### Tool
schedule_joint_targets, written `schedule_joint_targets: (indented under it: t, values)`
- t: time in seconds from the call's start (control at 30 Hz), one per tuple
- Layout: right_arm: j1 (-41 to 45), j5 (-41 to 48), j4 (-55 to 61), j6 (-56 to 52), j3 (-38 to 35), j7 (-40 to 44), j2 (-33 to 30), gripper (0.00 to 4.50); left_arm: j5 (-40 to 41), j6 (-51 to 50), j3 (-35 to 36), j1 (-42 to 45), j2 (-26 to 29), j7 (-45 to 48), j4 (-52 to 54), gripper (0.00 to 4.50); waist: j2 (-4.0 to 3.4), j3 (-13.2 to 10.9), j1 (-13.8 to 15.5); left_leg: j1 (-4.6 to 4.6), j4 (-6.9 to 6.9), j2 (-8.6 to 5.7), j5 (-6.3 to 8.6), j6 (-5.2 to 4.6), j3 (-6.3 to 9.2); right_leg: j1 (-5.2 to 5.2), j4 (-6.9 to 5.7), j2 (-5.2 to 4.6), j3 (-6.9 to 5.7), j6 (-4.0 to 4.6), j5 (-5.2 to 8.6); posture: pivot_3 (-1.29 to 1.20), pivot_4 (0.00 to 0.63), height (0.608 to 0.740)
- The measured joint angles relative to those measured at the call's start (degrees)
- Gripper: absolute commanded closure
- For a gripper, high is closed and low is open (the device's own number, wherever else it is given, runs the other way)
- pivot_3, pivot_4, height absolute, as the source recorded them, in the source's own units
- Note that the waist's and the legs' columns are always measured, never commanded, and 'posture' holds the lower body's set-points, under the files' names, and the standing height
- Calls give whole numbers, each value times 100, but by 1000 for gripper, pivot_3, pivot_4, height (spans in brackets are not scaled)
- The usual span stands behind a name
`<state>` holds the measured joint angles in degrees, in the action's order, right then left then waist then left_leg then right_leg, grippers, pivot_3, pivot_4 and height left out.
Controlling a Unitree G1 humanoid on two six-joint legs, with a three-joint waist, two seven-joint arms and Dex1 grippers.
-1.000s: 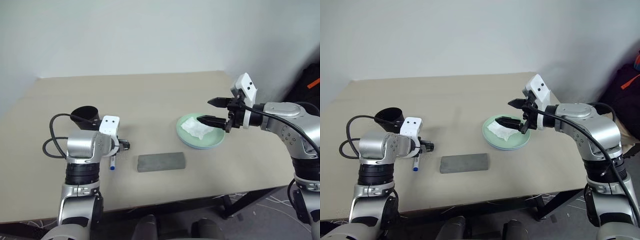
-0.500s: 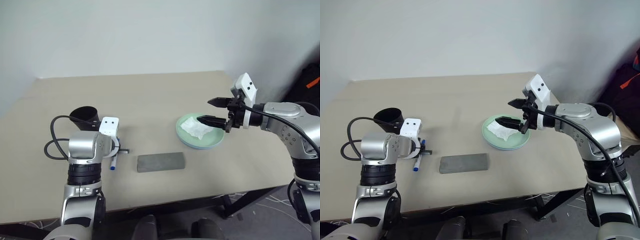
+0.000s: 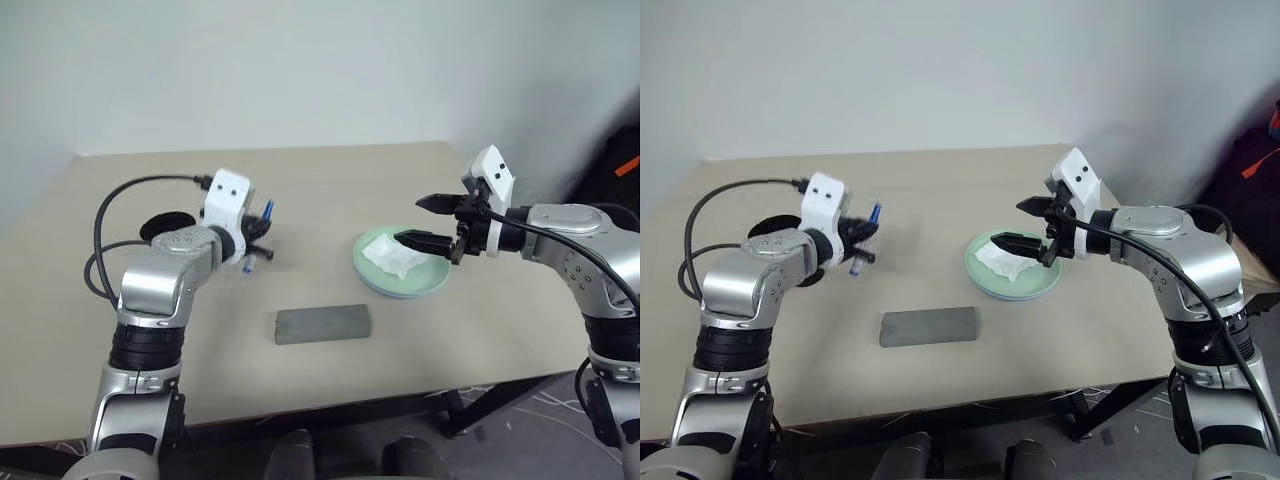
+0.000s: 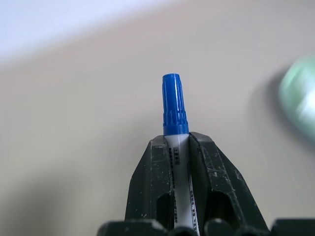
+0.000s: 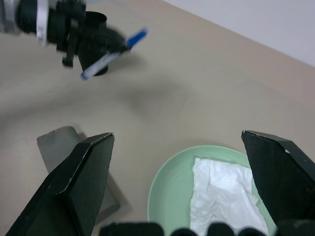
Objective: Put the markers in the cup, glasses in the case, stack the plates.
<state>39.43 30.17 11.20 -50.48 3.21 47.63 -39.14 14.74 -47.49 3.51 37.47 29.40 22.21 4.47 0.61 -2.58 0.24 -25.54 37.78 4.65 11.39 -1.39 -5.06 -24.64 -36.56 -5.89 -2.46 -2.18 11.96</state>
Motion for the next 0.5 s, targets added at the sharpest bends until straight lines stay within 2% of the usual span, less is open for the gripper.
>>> schedule_joint_targets:
  t: [0.13,0.23,0.37,0.5]
  values:
    - [10,-3,-2,54,0,-7,22,0,-189,1296,491,607,-45,-434,-658,4421,-2,1,-5,2,3,-1,-1,-1,-3,5,1,1,5,-3,0,0,0,740]
    - [10,-4,-2,70,0,-14,23,0,-507,2216,763,679,17,-824,-1341,4421,-4,2,-4,4,2,-1,-2,-2,-4,5,-2,3,6,-4,-1,0,0,740]
    - [10,-4,-1,80,-1,-35,28,0,-757,2872,903,555,160,-1088,-2023,4421,-2,2,2,2,9,-1,-1,-2,-4,9,-2,2,5,-5,-1,0,0,740]
    - [9,1,5,80,-2,-39,23,0,-752,3205,1143,163,168,-1203,-2056,4421,-1,2,1,3,7,-1,-1,-2,-4,8,-2,0,4,-4,-1,0,0,740]
